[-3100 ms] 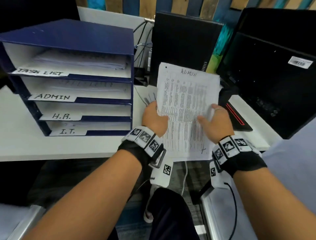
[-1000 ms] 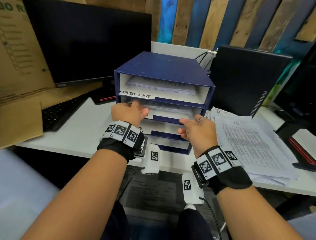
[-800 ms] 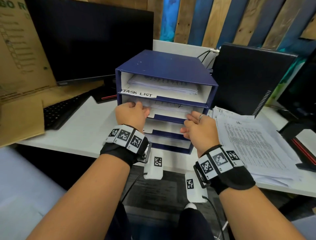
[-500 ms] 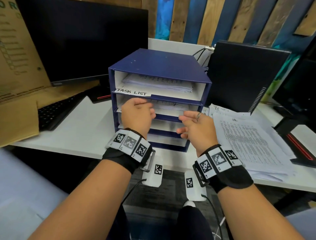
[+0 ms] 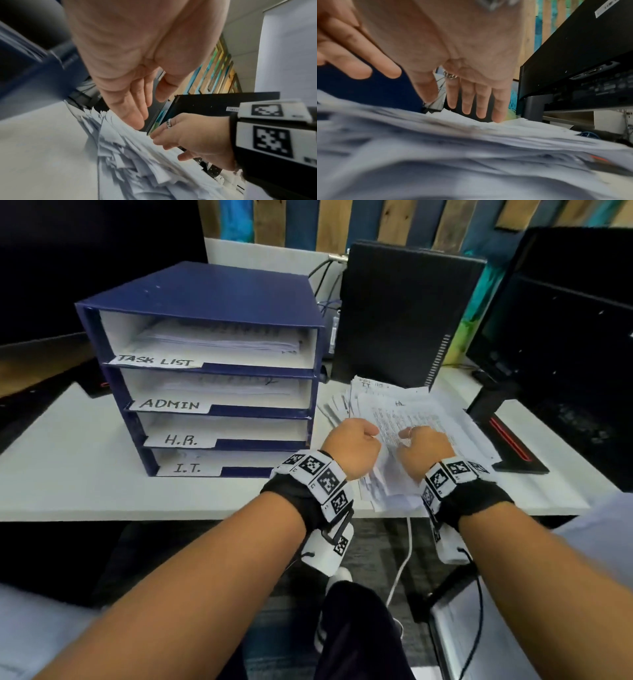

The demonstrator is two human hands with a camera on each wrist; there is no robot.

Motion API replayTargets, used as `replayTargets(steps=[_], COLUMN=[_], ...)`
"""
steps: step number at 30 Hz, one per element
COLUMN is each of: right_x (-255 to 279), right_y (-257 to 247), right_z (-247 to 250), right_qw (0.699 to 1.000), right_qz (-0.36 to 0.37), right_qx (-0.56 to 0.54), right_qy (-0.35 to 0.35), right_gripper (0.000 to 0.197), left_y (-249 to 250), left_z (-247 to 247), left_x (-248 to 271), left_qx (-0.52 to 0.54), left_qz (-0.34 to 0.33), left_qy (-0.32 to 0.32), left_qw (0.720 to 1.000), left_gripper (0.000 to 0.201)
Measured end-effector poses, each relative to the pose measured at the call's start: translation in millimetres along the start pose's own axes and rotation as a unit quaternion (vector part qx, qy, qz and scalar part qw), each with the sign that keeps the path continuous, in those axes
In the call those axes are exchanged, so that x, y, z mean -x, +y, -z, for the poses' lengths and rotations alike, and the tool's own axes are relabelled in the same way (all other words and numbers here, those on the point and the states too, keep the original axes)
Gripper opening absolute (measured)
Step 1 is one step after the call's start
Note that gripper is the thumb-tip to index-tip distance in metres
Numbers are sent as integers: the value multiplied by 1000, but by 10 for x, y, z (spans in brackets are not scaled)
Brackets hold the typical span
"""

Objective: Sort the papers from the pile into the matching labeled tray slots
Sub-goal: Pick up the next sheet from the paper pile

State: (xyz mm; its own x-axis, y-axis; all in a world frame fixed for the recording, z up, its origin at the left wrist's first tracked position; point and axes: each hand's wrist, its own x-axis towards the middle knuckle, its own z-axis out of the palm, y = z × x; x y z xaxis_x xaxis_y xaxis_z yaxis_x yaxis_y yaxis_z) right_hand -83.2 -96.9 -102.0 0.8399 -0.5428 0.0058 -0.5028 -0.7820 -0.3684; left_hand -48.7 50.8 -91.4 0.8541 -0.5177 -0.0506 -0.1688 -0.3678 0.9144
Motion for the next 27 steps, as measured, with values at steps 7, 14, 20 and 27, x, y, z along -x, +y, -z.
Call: replayTargets(steps=[7,14,20,27], right_x=[-96,-195,-222,-221], right_y=[315,384,416,408], right_z=[34,77,89,135], right_qw=[979,965,965,969], right_qz=[44,84,109,100], right_qx=[185,215,211,193], right_qy=[-77,-122,-116,-113], right_gripper=[42,46,35,27], left_y=[48,175,217,205], left_z=[-409,-523,-631,-940], left_x=[-338,-607,-764,-742], left_qx=[-168,-177,-258,-329], left_qz=[44,113,126,82], left_qy=[-49,-14,-40,-41], left_qw=[984,978,957,940], left_gripper=[11,32,35,42])
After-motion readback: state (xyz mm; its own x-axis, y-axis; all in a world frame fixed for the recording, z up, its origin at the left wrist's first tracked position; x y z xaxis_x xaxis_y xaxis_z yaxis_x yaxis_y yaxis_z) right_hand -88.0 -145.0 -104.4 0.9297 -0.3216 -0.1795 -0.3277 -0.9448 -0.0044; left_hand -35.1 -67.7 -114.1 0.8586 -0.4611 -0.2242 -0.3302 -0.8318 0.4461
